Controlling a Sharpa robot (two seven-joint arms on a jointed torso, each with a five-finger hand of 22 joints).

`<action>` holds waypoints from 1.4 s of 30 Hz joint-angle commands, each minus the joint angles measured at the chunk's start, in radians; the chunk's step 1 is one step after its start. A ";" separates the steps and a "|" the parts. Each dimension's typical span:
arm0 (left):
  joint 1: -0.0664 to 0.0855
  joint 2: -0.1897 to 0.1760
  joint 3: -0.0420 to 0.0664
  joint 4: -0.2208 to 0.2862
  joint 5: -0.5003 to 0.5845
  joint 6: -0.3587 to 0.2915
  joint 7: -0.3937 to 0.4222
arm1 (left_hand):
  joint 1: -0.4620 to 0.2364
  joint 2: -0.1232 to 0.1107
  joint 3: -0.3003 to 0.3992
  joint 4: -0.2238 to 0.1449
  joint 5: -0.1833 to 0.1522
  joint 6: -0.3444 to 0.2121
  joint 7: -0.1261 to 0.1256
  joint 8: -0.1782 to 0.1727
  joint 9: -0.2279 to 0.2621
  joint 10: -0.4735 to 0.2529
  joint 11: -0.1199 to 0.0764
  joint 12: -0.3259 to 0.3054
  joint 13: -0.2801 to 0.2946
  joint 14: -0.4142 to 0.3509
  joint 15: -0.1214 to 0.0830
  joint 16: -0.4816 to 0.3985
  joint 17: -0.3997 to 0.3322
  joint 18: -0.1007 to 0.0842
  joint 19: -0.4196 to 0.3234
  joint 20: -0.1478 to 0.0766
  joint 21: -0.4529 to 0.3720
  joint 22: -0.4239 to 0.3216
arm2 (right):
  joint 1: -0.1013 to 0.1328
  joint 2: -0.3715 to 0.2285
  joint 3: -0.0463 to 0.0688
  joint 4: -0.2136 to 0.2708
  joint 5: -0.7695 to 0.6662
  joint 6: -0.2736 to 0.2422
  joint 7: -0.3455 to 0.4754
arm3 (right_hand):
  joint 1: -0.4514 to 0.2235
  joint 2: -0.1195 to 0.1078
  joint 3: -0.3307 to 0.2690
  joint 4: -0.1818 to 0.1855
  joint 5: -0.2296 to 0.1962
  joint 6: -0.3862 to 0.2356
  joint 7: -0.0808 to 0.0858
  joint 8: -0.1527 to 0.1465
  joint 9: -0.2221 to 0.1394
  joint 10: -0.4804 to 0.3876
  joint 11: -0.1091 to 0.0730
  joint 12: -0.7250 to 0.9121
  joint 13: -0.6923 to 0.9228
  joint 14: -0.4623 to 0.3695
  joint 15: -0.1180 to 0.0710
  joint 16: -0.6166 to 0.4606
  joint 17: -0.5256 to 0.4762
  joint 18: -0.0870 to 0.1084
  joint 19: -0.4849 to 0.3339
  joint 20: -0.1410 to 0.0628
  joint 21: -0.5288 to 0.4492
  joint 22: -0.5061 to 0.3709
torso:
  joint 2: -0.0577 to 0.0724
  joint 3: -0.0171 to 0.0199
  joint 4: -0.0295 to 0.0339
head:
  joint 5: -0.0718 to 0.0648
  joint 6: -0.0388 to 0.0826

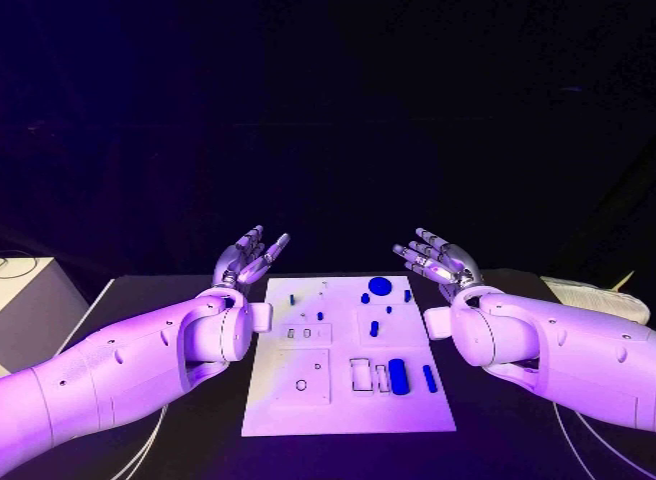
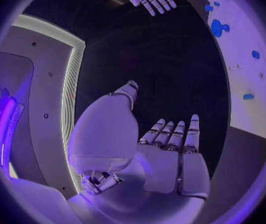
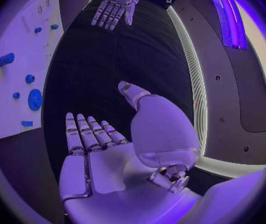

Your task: Assemble the parts on the task board

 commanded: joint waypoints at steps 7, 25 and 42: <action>-0.004 0.016 0.009 -0.035 -0.053 0.151 -0.014 | 0.085 0.031 0.037 0.007 0.003 0.254 0.101 0.074 0.053 0.395 0.101 0.064 0.034 0.463 0.042 0.123 0.077 0.006 0.423 0.022 0.110 0.047 | 0.032 0.018 -0.030 -0.058 -0.076 0.254 -0.101 | 0.134 -0.010 0.036 -0.052 -0.020 0.279 0.153 0.076 0.051 0.330 -0.004 0.037 0.022 0.327 -0.014 0.063 0.040 0.057 0.259 0.006 0.043 0.023 | 0.000 -0.0002 -0.0003 | 0.000 0.000; -0.003 -0.168 0.083 0.189 -0.153 0.218 -0.072 | 0.166 -0.034 0.193 -0.035 0.003 0.725 0.054 0.238 0.166 1.009 -0.012 0.113 0.058 0.921 -0.113 0.510 0.397 0.044 0.813 -0.107 0.349 0.131 | 0.131 0.051 -0.026 -0.211 -1.084 0.185 -0.174 | 0.193 -0.074 0.041 -0.092 -0.028 0.768 0.047 0.182 0.112 0.905 -0.148 0.043 0.037 1.041 -0.224 0.309 0.219 0.102 0.931 -0.178 0.411 0.190 | 0.083 -0.0038 0.0150 | -0.029 -0.011; -0.003 -0.265 0.142 0.347 -0.195 0.224 -0.102 | 0.118 -0.067 0.266 -0.071 0.003 0.714 0.049 0.240 0.205 1.032 -0.021 0.073 0.064 0.886 -0.133 0.832 0.637 0.044 0.825 -0.137 0.685 0.341 | 0.190 0.089 -0.024 -0.201 -1.523 0.285 -0.416 | 0.105 -0.177 0.177 -0.022 0.005 0.803 0.016 0.149 0.175 0.912 -0.173 0.035 0.045 1.175 -0.247 1.069 0.919 0.019 1.113 -0.195 1.145 0.977 | 0.156 -0.0149 0.0549 | -0.061 0.019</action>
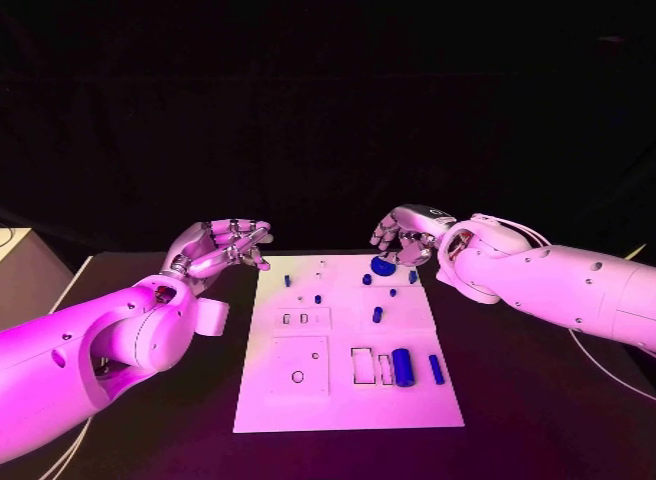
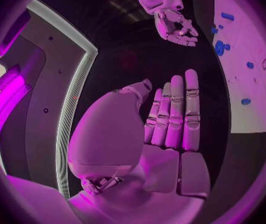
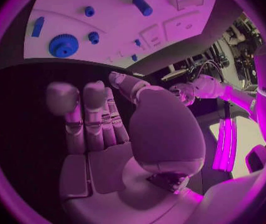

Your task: Assemble the parts on the task board

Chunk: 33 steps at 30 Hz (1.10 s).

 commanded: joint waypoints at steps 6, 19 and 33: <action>0.000 -0.018 0.012 0.043 -0.031 0.029 -0.015 | -0.015 -0.011 0.019 -0.003 0.003 -0.002 0.000 0.005 0.012 0.006 -0.001 -0.005 0.005 0.007 -0.009 0.063 0.037 0.020 -0.012 -0.002 0.108 0.070 | 0.003 0.022 0.000 0.006 -0.262 0.101 -0.135 | -0.011 -0.032 -0.016 0.023 -0.005 -0.014 -0.012 -0.007 0.024 -0.031 -0.004 -0.005 0.008 0.052 0.002 0.241 0.229 -0.023 0.038 0.006 0.135 0.166 | 0.037 -0.0052 0.0189 | -0.017 0.009; 0.000 -0.030 0.020 0.062 -0.041 0.032 -0.020 | -0.022 -0.016 0.019 -0.002 0.003 -0.006 0.001 0.004 0.014 0.003 -0.001 -0.006 0.006 0.008 -0.008 0.071 0.041 0.020 -0.021 -0.002 0.130 0.084 | 0.001 0.034 -0.002 0.008 -0.285 0.152 -0.172 | -0.016 -0.034 -0.039 0.037 0.003 -0.017 -0.017 -0.004 0.039 -0.036 -0.009 -0.002 0.018 0.052 -0.003 0.299 0.278 -0.025 0.045 0.001 0.158 0.195 | 0.053 -0.0055 0.0234 | -0.021 0.010; 0.000 -0.038 0.025 0.073 -0.041 0.037 -0.019 | -0.025 -0.018 0.021 -0.002 0.003 -0.011 0.002 0.003 0.015 -0.002 0.001 -0.009 0.006 -0.005 -0.006 0.064 0.039 0.019 -0.032 0.001 0.141 0.092 | -0.003 0.049 -0.003 -0.010 -0.298 0.148 -0.196 | -0.010 -0.028 -0.038 0.038 0.010 -0.013 -0.018 -0.001 0.045 -0.041 -0.008 -0.003 0.021 0.050 -0.003 0.310 0.285 -0.024 0.043 0.000 0.156 0.191 | 0.069 -0.0118 0.0346 | -0.030 0.017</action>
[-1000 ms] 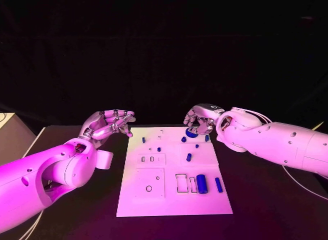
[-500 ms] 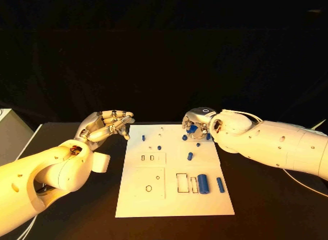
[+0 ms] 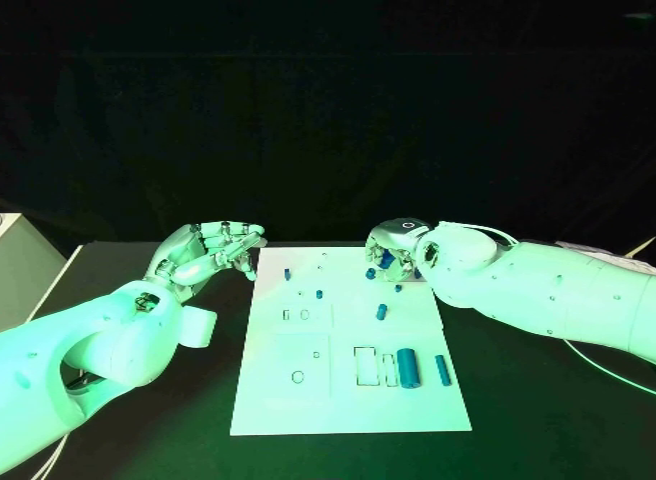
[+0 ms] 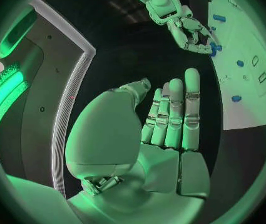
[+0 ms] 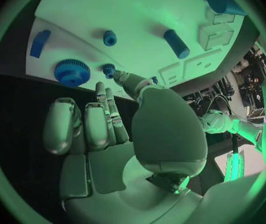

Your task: Assemble the parts on the task board

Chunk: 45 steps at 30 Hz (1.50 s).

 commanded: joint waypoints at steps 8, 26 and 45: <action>0.001 -0.005 0.006 0.012 -0.006 0.021 0.005 | -0.010 -0.003 0.005 0.001 0.003 -0.007 -0.002 0.003 0.002 -0.002 0.001 -0.003 0.001 -0.007 -0.002 -0.002 -0.001 0.020 -0.004 -0.001 0.006 0.001 | -0.007 0.018 -0.001 -0.015 -0.025 0.012 -0.016 | 0.007 0.006 0.002 0.003 0.008 0.002 -0.003 0.003 0.004 -0.004 -0.001 -0.003 0.004 0.050 -0.002 0.012 0.004 -0.009 0.005 -0.003 0.004 -0.002 | 0.016 -0.0062 0.0099 | -0.005 0.004; 0.001 -0.011 0.018 0.011 -0.006 0.022 0.003 | -0.010 -0.002 0.007 0.001 0.003 -0.008 -0.001 0.003 0.002 -0.003 0.001 -0.004 0.002 -0.009 -0.002 -0.003 -0.002 0.020 -0.007 0.000 0.010 0.003 | -0.010 0.019 -0.001 -0.019 -0.026 0.015 -0.025 | 0.012 0.021 0.019 0.009 0.009 0.018 0.000 0.014 0.018 -0.003 0.002 -0.004 0.009 0.046 0.000 0.020 0.004 -0.009 0.003 -0.002 0.003 -0.002 | 0.027 -0.0103 0.0147 | -0.012 0.007; 0.000 -0.012 0.018 0.008 -0.006 0.023 -0.002 | -0.008 0.000 0.009 0.000 0.003 -0.008 -0.001 0.003 0.003 -0.003 0.001 -0.004 0.002 -0.009 -0.002 -0.004 -0.002 0.020 -0.010 0.000 0.014 0.006 | -0.010 0.010 -0.001 0.001 -0.054 -0.096 -0.023 | 0.068 0.075 0.099 -0.034 -0.013 0.084 -0.012 0.066 0.076 0.088 -0.019 0.017 0.043 0.041 -0.015 0.043 0.007 -0.010 0.004 -0.013 0.016 0.019 | 0.035 -0.0121 0.0172 | -0.014 0.014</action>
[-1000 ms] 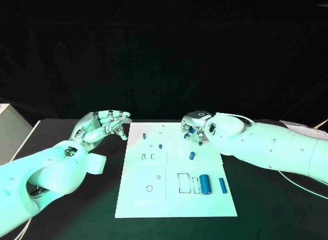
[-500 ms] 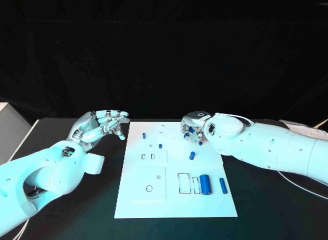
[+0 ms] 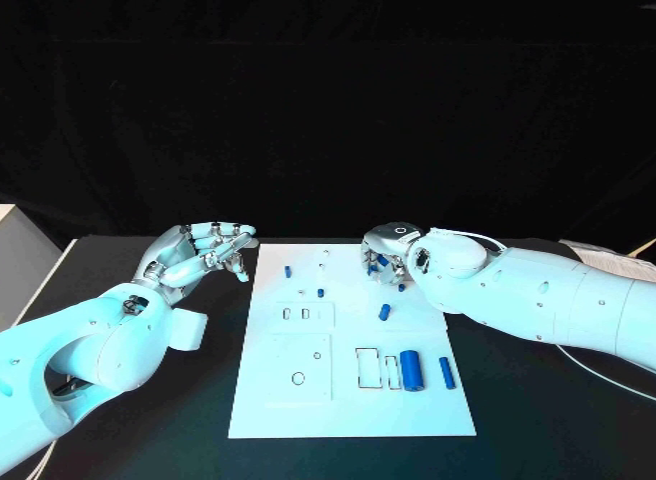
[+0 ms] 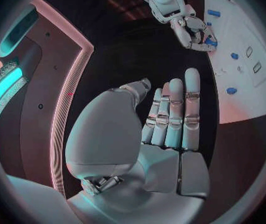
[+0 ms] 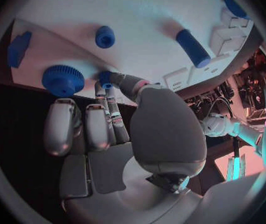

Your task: Assemble the parts on the task board

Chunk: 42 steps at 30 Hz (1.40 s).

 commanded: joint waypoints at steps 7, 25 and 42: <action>0.000 0.000 0.001 0.001 -0.004 0.019 0.002 | -0.007 0.001 0.005 -0.001 0.003 -0.007 -0.001 0.004 0.002 -0.003 0.001 -0.004 0.002 -0.005 0.002 -0.004 -0.002 0.020 -0.011 0.000 0.009 0.003 | -0.001 -0.007 0.000 0.027 -0.039 -0.154 -0.021 | 0.018 0.027 0.007 -0.016 -0.001 0.017 -0.002 0.015 0.019 0.055 -0.033 0.011 0.033 0.037 -0.014 0.014 0.009 -0.012 0.001 -0.012 0.012 0.014 | 0.004 -0.0024 0.0025 | -0.002 0.005; 0.001 0.003 0.001 0.000 -0.004 0.022 0.002 | -0.004 0.001 0.007 -0.004 0.003 -0.008 -0.001 0.004 0.002 -0.003 0.001 -0.004 0.002 -0.005 0.001 -0.004 -0.002 0.021 -0.014 0.000 0.013 0.005 | 0.000 0.093 0.004 -0.042 -0.047 -0.255 -0.046 | 0.019 0.025 0.006 -0.022 -0.003 0.017 -0.003 0.018 0.026 0.061 -0.034 0.011 0.038 0.037 -0.016 0.016 0.010 -0.013 0.002 -0.014 0.014 0.018 | 0.011 -0.0059 0.0101 | -0.006 0.015; 0.001 0.007 0.003 0.005 -0.008 0.025 0.001 | -0.004 0.001 0.007 -0.004 0.003 -0.008 -0.001 0.004 0.002 -0.003 0.001 -0.004 0.002 -0.005 0.001 -0.004 -0.002 0.021 -0.014 0.000 0.013 0.005 | -0.001 0.168 0.006 -0.131 -0.028 -0.277 -0.022 | 0.015 0.022 0.007 -0.025 -0.001 0.010 -0.001 0.014 0.030 0.053 -0.031 0.003 0.039 0.037 -0.014 0.019 0.012 -0.014 0.002 -0.014 0.017 0.023 | 0.026 -0.0208 0.0393 | -0.019 0.019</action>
